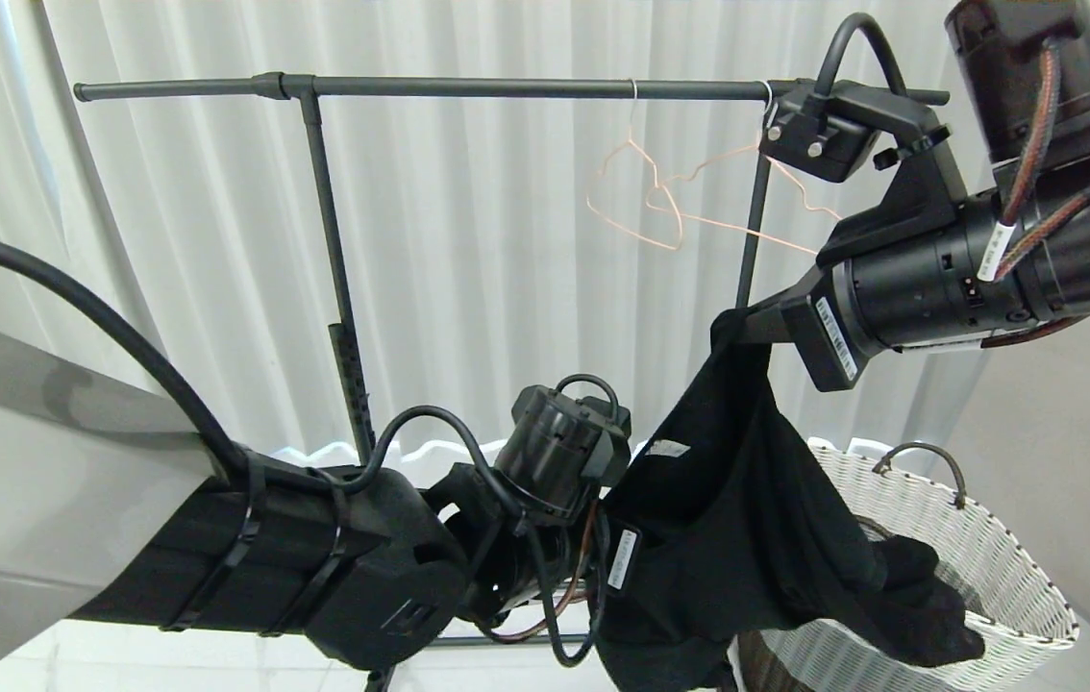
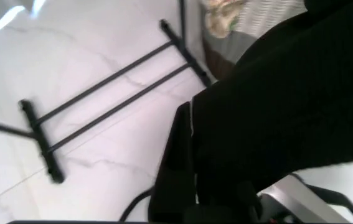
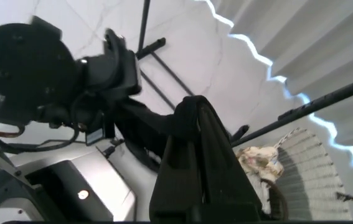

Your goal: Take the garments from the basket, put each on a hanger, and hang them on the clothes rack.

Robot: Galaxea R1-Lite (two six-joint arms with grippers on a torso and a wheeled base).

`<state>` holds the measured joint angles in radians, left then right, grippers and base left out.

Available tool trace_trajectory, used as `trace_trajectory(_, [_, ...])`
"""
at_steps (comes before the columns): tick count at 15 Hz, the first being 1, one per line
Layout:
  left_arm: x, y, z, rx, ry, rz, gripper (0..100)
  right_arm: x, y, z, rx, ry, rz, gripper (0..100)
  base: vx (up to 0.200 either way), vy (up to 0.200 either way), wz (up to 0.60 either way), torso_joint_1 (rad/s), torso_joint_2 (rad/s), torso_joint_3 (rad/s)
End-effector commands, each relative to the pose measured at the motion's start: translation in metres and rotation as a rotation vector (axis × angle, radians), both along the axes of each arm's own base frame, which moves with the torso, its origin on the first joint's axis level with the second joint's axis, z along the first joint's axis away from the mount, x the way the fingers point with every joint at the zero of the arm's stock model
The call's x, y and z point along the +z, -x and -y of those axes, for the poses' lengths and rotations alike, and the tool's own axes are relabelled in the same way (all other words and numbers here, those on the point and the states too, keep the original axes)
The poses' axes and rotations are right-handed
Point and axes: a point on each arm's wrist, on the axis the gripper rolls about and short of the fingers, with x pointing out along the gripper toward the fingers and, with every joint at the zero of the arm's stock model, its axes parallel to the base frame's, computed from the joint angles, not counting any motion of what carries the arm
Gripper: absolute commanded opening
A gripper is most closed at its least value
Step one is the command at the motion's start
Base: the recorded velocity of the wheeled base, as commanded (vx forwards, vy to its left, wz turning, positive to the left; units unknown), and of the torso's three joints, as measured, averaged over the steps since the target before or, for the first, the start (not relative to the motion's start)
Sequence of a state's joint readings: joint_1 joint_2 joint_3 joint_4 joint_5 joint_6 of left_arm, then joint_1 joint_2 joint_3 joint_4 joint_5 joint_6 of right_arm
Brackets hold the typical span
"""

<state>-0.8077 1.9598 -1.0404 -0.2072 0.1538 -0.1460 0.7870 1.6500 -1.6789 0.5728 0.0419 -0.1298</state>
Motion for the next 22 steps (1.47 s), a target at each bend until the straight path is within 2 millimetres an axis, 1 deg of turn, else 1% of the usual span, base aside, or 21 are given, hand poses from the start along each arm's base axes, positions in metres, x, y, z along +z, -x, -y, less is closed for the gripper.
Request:
trace_trajectory(1, [0.014,0.013,-0.016,0.029,0.004,0.032,0,-0.002,0.001,0.001,-0.013,-0.005,-0.015,0,0.000,0.000,0.00,0.000,0.00,0.000])
trace_trajectory(2, [0.032,0.019,-0.031,0.044,0.044,0.065,0,-0.004,0.000,0.001,-0.014,-0.004,-0.024,0,0.000,0.000,0.00,0.000,0.00,0.000])
trace_trajectory(4, [0.076,0.026,-0.063,0.083,0.142,0.155,0,-0.004,-0.001,-0.001,-0.016,-0.009,-0.018,0,0.000,0.000,0.00,0.000,0.00,0.000])
trace_trajectory(6, [0.112,0.041,-0.094,0.105,0.159,0.178,0,0.000,-0.001,0.000,-0.023,-0.031,0.010,0,0.000,0.000,0.00,0.000,0.00,0.000])
trace_trajectory(7, [0.113,0.042,-0.095,0.106,0.156,0.176,0,0.000,-0.001,0.000,-0.025,-0.030,0.011,0,0.000,0.000,0.00,0.000,0.00,0.000])
trace_trajectory(8, [0.143,0.063,-0.114,0.093,0.114,0.150,0,0.006,0.003,0.007,-0.073,-0.030,0.040,0,0.000,0.000,0.00,0.000,0.00,0.000])
trace_trajectory(10, [0.169,0.082,-0.130,0.026,-0.016,0.165,0,0.008,0.014,0.021,-0.103,-0.033,0.047,0,0.000,0.000,0.00,0.000,0.00,0.000])
trace_trajectory(12, [0.192,0.088,-0.134,-0.041,-0.076,0.230,0,0.006,0.033,0.041,-0.158,-0.010,0.066,0,0.000,0.000,0.00,0.000,0.00,0.000])
trace_trajectory(14, [0.202,0.087,-0.133,-0.062,-0.095,0.274,0,0.010,0.056,0.064,-0.178,-0.029,0.096,0,0.000,0.000,0.00,0.000,0.00,0.000])
trace_trajectory(15, [0.205,0.087,-0.133,-0.073,-0.101,0.291,0,0.016,0.063,0.071,-0.179,-0.051,0.115,0,0.000,0.000,0.00,0.000,0.00,0.000])
trace_trajectory(17, [0.211,0.095,-0.128,-0.119,-0.080,0.311,0,0.025,0.064,0.072,-0.178,-0.083,0.141,0,0.000,0.000,0.00,0.000,0.00,0.000])
trace_trajectory(19, [0.213,0.098,-0.124,-0.143,-0.066,0.318,0,0.036,0.059,0.065,-0.170,-0.118,0.175,0,0.000,0.000,0.00,0.000,0.00,0.000])
trace_trajectory(22, [0.215,0.101,-0.126,-0.144,-0.058,0.326,0,0.050,0.057,0.060,-0.163,-0.155,0.208,0,0.000,0.000,0.00,0.000,0.00,0.000])
